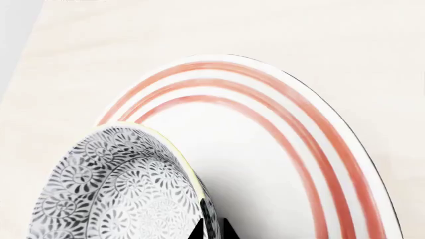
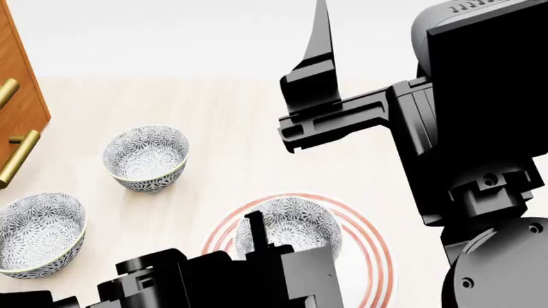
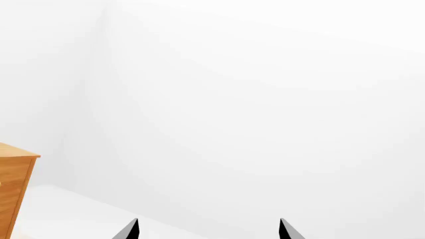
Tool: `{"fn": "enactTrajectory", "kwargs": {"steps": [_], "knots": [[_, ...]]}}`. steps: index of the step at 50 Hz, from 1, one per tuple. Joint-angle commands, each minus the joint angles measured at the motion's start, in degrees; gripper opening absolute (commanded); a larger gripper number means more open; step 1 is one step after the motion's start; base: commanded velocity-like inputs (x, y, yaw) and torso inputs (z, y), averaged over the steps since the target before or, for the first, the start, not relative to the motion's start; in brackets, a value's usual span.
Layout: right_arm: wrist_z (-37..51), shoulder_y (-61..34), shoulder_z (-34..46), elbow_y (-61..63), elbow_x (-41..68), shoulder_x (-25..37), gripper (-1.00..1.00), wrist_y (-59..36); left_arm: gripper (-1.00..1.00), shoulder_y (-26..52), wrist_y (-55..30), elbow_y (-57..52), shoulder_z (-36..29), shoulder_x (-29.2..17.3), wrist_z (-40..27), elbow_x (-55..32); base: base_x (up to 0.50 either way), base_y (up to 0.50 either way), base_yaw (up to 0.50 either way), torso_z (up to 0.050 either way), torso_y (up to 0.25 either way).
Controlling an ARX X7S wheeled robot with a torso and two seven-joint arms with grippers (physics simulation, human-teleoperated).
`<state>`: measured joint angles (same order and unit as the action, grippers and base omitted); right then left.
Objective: Put the bowl at the front on the plate.
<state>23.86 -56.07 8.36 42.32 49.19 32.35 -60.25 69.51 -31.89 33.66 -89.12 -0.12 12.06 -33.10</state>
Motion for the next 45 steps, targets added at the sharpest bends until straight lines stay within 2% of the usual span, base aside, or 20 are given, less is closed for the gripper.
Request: {"fn": "enactTrajectory", "kwargs": {"steps": [1, 22, 23, 45], "knots": [[0.2, 0.3, -0.2, 0.2, 0.3, 0.3, 1.0, 0.3, -1.0, -0.5, 0.2, -0.2, 0.3, 0.1, -0.6, 1.0, 0.0, 0.0, 0.0, 0.0, 0.0], [0.3, 0.1, 0.4, -0.3, 0.3, 0.3, 1.0, 0.8, -1.0, -1.2, 1.4, 0.3, 1.1, 0.1, -1.2, 1.5, 0.0, 0.0, 0.0, 0.0, 0.0], [0.3, 0.1, 0.5, -0.3, 0.3, 0.3, 1.0, 0.9, 1.0, -0.9, 1.2, -0.1, 0.9, 0.0, -0.6, 1.3, 0.0, 0.0, 0.0, 0.0, 0.0], [0.8, -0.5, 0.6, -0.2, 0.9, 0.6, 1.0, 0.6, 1.0, -0.1, -0.5, -4.3, 2.8, -1.8, 0.6, -1.8, 0.0, 0.0, 0.0, 0.0, 0.0]]}}
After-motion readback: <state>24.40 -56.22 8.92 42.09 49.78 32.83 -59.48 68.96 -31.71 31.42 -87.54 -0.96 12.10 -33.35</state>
